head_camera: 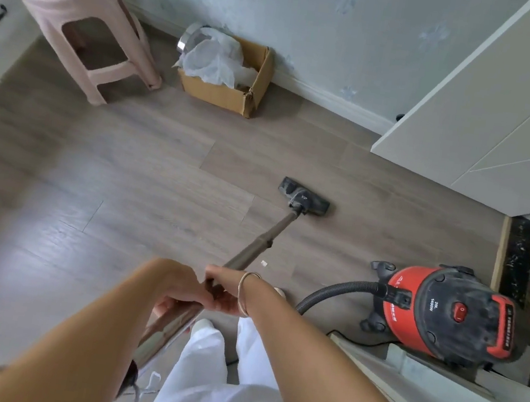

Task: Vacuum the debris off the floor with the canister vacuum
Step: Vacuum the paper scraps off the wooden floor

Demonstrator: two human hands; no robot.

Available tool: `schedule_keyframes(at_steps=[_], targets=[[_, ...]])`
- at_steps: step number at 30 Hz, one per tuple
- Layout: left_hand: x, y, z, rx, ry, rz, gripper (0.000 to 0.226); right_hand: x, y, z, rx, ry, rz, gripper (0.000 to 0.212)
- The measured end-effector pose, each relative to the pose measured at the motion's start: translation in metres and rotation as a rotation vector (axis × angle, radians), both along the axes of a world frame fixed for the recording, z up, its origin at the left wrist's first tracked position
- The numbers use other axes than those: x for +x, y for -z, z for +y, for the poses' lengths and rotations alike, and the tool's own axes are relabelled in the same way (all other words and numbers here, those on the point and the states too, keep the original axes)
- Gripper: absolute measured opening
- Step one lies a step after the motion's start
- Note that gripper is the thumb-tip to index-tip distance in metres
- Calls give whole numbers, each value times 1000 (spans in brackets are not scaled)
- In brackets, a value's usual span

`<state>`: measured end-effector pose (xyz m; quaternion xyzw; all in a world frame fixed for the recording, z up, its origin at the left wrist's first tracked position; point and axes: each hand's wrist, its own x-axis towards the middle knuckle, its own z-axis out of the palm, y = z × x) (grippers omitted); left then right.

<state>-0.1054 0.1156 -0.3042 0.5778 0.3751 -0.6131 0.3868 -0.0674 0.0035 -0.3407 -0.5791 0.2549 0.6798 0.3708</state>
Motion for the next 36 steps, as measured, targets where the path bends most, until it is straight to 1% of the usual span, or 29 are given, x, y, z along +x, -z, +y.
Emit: schedule_keyframes(at_steps=[2, 4, 5, 7, 9, 11, 13, 15, 18, 22, 23, 26, 28, 30, 33, 36], targets=[[-24, 0, 10, -25, -13, 22, 41, -19, -5, 11, -8, -118, 1, 29], [-44, 1, 18, -27, -11, 26, 35, -40, -3, 23, -12, -152, 23, 28], [-57, 1, 25, -23, -8, 14, 36, -53, -5, 33, -21, -153, 27, 29], [-76, 0, 34, -16, -15, -9, 38, -71, -11, 49, -36, -158, -13, 33], [-87, -4, 36, -22, -42, -44, 25, -79, -18, 60, -53, -200, -89, 35], [-104, -7, 43, -22, -65, -78, 20, -93, -22, 72, -70, -280, -132, 37], [-116, -8, 47, -54, -74, -60, 17, -105, -23, 78, -88, -319, -110, 39], [-128, -6, 53, -85, -93, -18, 14, -117, -25, 81, -92, -331, -68, 35], [-143, -7, 59, -103, -84, 20, 27, -133, -23, 82, -74, -303, -12, 26], [-160, -9, 63, -156, -11, 130, 20, -158, -17, 83, -58, -364, 58, 24], [-166, -10, 62, -170, -8, 162, 21, -164, -17, 81, -53, -380, 80, 22], [-180, -7, 57, -193, 18, 230, 40, -177, -14, 74, -66, -361, 117, 21], [-189, -4, 52, -185, 44, 244, 47, -184, -13, 68, -70, -344, 135, 20], [-197, -1, 46, -178, 30, 255, 45, -187, -13, 61, -85, -325, 143, 23], [-206, -1, 33, -184, -27, 279, 31, -189, -19, 48, -109, -279, 74, 33], [-218, -6, 19, -187, -103, 297, 24, -200, -28, 36, -109, -344, -9, 29]])
